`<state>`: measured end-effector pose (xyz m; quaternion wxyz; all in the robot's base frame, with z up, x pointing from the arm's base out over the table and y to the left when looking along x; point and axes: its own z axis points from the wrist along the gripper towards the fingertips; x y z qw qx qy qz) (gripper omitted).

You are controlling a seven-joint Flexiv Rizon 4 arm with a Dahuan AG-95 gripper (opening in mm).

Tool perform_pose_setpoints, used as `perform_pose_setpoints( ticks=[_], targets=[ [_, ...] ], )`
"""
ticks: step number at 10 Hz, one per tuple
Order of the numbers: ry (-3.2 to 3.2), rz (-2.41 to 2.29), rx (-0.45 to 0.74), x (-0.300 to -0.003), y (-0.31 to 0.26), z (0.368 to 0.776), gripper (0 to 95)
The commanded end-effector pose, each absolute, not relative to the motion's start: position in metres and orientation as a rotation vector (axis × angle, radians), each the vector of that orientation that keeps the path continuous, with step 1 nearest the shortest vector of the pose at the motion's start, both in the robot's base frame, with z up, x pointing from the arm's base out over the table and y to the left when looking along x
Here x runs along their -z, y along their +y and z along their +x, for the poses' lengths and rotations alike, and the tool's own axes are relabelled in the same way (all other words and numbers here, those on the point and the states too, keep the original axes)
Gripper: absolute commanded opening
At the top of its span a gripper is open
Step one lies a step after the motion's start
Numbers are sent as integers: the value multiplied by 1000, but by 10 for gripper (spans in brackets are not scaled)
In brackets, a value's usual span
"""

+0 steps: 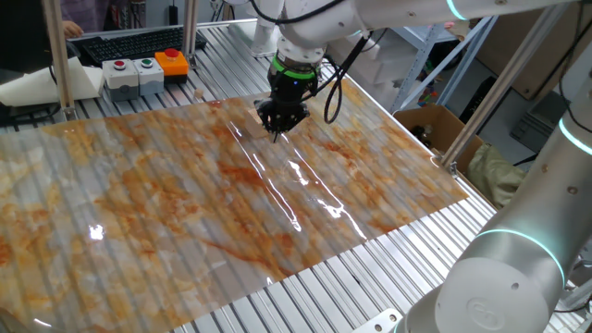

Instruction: Use the gripper to push the small block from left to right

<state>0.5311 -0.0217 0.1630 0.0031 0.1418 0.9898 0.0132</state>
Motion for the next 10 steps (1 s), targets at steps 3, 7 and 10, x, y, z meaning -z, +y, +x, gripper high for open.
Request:
perform_pose_setpoints(
  ticks=[3, 7, 10],
  targets=[
    [3118, 341, -43, -157, -42, 555, 0],
    [3129, 213, -45, -153, -65, 580, 0],
    [3134, 148, -47, -153, -77, 600, 0]
  ],
)
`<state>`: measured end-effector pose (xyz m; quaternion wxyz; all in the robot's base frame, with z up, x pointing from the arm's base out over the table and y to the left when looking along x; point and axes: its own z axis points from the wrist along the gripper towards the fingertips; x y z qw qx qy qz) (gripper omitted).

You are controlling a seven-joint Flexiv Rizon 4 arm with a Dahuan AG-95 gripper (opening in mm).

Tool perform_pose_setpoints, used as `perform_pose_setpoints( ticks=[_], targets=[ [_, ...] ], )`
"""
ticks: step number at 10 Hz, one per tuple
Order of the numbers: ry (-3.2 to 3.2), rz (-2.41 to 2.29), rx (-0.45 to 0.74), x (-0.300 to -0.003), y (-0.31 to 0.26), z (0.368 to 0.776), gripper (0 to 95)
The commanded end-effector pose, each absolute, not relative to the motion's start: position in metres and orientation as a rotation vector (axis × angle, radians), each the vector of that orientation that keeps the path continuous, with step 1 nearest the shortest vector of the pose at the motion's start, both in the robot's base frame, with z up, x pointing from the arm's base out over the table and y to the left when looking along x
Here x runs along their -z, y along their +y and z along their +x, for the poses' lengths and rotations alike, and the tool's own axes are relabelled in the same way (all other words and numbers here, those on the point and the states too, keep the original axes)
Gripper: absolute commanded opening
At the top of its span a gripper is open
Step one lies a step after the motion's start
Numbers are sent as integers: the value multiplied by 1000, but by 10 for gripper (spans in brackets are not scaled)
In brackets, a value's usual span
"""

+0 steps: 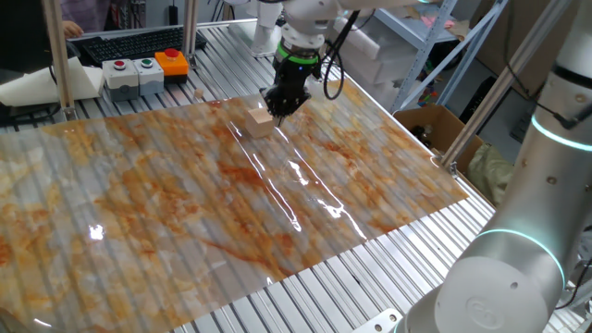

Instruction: Use the gripper to push the small block from left to right

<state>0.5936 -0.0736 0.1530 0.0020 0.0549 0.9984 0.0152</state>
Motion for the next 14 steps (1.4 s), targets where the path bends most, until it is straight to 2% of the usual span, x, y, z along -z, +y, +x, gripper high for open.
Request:
perform_pose_setpoints(
  ticks=[1, 4, 14],
  targets=[
    [3135, 106, -47, -152, -85, 611, 0],
    [3135, 42, -47, -149, -99, 624, 0],
    [3113, 5, -50, -119, -109, 619, 0]
  ],
)
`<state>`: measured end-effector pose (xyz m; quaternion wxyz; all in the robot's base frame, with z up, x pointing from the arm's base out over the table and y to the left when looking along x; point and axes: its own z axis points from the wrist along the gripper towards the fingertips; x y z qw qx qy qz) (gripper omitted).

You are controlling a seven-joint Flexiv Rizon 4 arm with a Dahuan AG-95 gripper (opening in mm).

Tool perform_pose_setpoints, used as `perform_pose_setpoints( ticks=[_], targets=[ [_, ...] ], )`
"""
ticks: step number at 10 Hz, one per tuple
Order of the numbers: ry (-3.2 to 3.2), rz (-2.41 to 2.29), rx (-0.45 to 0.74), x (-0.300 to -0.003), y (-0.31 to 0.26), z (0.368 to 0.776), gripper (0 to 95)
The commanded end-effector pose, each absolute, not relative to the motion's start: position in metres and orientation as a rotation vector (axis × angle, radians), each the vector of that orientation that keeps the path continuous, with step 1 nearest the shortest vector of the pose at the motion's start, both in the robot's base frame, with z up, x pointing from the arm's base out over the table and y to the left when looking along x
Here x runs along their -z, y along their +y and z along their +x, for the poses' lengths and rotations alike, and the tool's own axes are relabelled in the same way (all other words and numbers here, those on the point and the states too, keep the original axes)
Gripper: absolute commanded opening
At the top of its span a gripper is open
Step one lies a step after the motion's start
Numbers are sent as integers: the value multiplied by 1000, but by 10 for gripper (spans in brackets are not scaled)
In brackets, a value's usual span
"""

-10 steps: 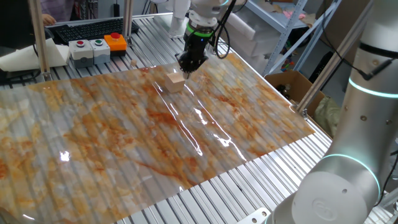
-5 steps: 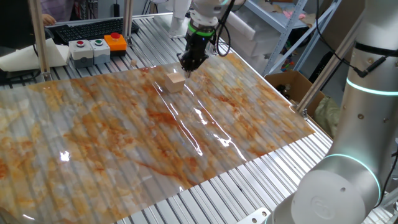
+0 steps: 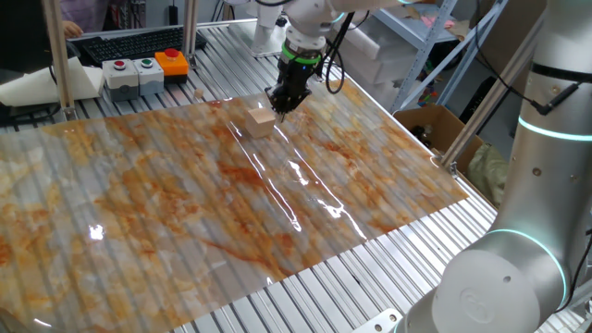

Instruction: Use the gripper to push the small block from left to right

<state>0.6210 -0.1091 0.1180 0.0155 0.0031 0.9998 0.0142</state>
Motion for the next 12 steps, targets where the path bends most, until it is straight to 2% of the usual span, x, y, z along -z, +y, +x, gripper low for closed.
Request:
perform_pose_setpoints(
  ticks=[1, 10, 12],
  targets=[
    [3112, -1, -51, -119, -109, 619, 0],
    [3106, 1, -48, -119, -109, 619, 0],
    [3109, 53, -148, -119, -109, 619, 0]
  ],
)
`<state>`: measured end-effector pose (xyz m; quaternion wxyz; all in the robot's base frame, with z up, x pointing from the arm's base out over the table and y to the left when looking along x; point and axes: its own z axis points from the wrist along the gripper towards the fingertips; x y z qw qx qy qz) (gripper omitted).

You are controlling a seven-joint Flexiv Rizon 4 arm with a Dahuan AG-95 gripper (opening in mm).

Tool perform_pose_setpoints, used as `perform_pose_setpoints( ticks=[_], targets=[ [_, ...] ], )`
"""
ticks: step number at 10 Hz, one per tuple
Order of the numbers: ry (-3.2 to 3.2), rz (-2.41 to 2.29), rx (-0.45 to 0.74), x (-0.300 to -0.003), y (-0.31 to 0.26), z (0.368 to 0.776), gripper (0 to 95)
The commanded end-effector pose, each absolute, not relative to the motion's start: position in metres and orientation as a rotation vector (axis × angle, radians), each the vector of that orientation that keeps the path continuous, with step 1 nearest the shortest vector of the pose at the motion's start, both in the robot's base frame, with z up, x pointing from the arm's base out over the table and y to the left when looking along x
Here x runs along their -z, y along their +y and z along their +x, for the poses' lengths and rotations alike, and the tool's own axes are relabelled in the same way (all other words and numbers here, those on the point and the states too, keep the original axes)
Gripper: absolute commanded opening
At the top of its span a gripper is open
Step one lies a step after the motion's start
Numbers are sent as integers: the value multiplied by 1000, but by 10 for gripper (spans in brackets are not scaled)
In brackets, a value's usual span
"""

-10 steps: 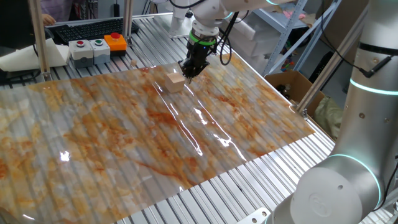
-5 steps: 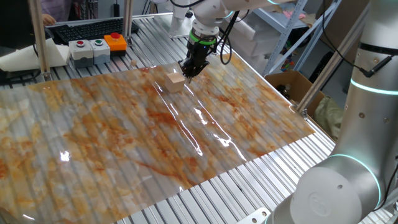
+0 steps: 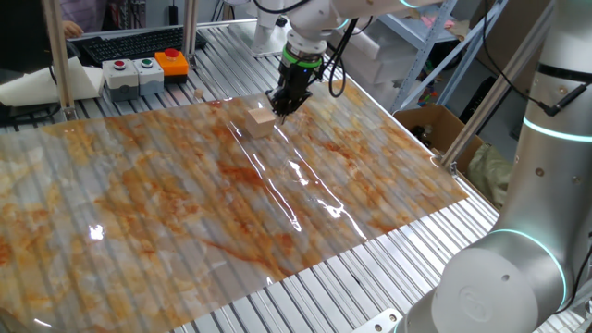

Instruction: Use the gripper to push the small block from left to right

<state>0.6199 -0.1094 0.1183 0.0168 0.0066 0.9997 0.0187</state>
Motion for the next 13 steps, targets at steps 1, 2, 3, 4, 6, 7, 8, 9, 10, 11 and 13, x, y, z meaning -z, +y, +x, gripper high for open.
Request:
perform_pose_setpoints(
  ticks=[1, 2, 3, 4, 6, 7, 8, 9, 10, 11, 13],
  targets=[
    [3109, 50, -149, -119, -109, 619, 0],
    [3119, 105, -150, -119, -109, 619, 0],
    [3116, 164, -150, -119, -109, 619, 0],
    [3106, 183, -142, -119, -109, 619, 0],
    [3089, 255, -134, -119, -109, 619, 0],
    [3085, 260, -128, -119, -109, 619, 0],
    [3085, 247, -119, -119, -109, 619, 0],
    [3069, 275, -121, -119, -109, 619, 0],
    [3078, 284, -122, -119, -109, 619, 0],
    [3077, 308, -118, -119, -109, 619, 0],
    [3082, 313, -54, -119, -109, 619, 0]
  ],
)
